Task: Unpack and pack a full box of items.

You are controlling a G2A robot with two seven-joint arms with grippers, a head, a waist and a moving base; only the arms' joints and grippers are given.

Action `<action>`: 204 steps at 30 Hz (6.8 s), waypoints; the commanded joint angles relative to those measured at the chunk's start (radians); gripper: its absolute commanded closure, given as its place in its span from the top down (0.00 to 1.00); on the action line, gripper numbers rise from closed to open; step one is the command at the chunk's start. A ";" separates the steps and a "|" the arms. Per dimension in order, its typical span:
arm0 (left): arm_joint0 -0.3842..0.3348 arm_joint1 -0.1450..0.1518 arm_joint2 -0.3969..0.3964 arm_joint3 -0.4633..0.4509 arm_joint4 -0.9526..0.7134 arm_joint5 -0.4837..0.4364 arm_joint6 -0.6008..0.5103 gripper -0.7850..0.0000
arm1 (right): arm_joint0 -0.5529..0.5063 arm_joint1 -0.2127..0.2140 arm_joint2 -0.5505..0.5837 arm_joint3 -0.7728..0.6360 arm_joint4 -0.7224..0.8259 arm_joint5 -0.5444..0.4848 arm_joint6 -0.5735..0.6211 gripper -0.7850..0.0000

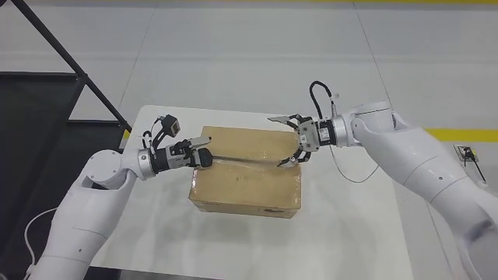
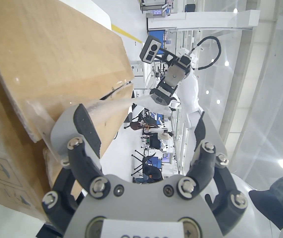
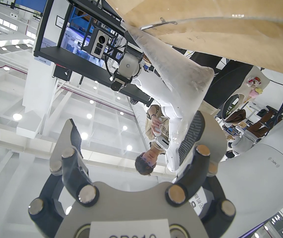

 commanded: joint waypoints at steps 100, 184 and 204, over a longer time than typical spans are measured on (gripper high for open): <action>-0.054 -0.053 0.045 0.141 0.017 0.057 0.079 1.00 | -0.047 0.040 0.023 0.087 0.021 0.020 -0.020 1.00; 0.048 -0.043 -0.034 -0.033 0.034 0.055 0.059 1.00 | -0.549 0.309 0.611 -0.673 -0.693 -0.265 -0.339 1.00; 0.073 -0.039 -0.045 -0.073 0.044 0.062 0.070 1.00 | -0.686 0.331 0.706 -0.733 -0.716 -0.205 -0.328 0.32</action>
